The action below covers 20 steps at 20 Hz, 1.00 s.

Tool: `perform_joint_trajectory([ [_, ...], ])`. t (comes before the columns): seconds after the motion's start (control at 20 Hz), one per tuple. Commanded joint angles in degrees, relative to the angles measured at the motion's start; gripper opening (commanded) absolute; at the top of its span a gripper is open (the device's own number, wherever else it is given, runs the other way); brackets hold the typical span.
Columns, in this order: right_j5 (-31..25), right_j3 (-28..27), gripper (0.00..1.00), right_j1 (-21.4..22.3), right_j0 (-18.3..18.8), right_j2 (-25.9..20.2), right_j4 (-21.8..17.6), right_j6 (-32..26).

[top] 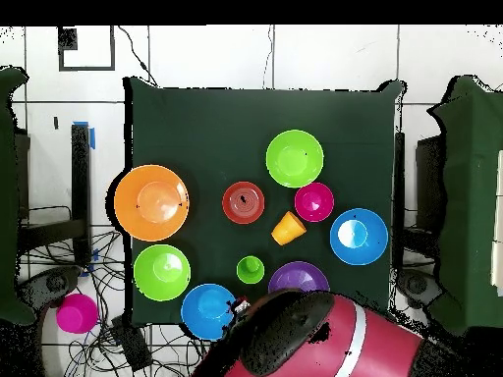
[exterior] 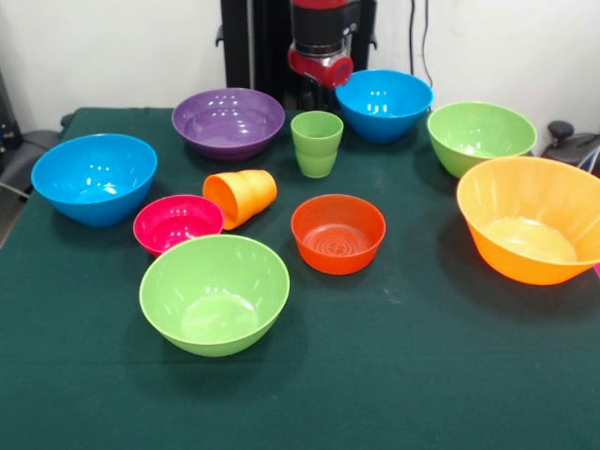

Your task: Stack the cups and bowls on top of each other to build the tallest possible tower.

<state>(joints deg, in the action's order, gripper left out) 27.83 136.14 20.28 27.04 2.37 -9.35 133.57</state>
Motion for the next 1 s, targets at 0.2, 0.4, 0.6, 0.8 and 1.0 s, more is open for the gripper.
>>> perform_joint_trajectory([
  [0.2, -10.08, -0.36, 1.00, 14.38, -3.29, -2.09, 6.47, 8.00],
  [0.4, -9.45, -1.01, 1.00, 13.42, -2.76, -2.35, 5.70, 8.41],
  [0.6, -9.38, -1.24, 1.00, 13.12, -2.69, -2.48, 5.53, 8.69],
  [0.8, -9.51, -1.47, 1.00, 12.73, -2.39, -3.10, 5.34, 8.81],
  [1.0, -9.12, -1.98, 1.00, 12.91, -1.83, -4.18, 4.79, 8.92],
])
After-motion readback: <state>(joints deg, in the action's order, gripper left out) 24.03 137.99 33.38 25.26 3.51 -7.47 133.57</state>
